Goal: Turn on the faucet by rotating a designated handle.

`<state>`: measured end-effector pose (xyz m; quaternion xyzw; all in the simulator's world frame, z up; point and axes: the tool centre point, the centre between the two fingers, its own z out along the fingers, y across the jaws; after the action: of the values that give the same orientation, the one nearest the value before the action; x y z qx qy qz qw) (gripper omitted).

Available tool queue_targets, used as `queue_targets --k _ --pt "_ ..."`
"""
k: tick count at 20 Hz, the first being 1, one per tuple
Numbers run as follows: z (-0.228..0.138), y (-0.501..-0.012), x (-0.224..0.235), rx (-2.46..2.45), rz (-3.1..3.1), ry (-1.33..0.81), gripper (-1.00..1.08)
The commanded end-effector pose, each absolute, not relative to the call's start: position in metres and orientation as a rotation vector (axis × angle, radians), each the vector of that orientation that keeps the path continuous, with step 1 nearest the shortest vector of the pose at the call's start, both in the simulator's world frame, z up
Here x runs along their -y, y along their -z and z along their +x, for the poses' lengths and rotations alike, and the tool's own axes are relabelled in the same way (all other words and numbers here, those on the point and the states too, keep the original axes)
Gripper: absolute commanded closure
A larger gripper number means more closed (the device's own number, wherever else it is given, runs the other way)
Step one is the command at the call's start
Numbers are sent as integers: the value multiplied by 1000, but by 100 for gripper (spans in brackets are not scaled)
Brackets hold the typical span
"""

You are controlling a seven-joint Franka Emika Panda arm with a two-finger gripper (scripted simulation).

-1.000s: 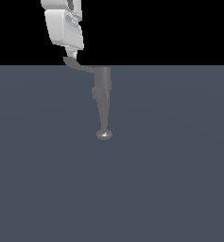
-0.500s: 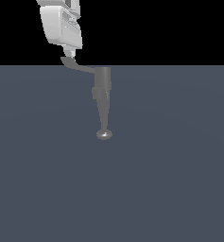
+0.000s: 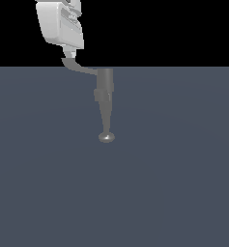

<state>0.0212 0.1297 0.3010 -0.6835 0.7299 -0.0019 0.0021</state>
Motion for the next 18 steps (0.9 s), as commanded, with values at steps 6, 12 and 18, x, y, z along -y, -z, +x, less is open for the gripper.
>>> queue_targets --k 6,12,18 --pt "9 -302 -132 -2287 -2148 7 108" --pt "-4 -301 -121 -2287 -2149 5 108" --pt "-18 -301 -111 -2286 -2151 4 108"
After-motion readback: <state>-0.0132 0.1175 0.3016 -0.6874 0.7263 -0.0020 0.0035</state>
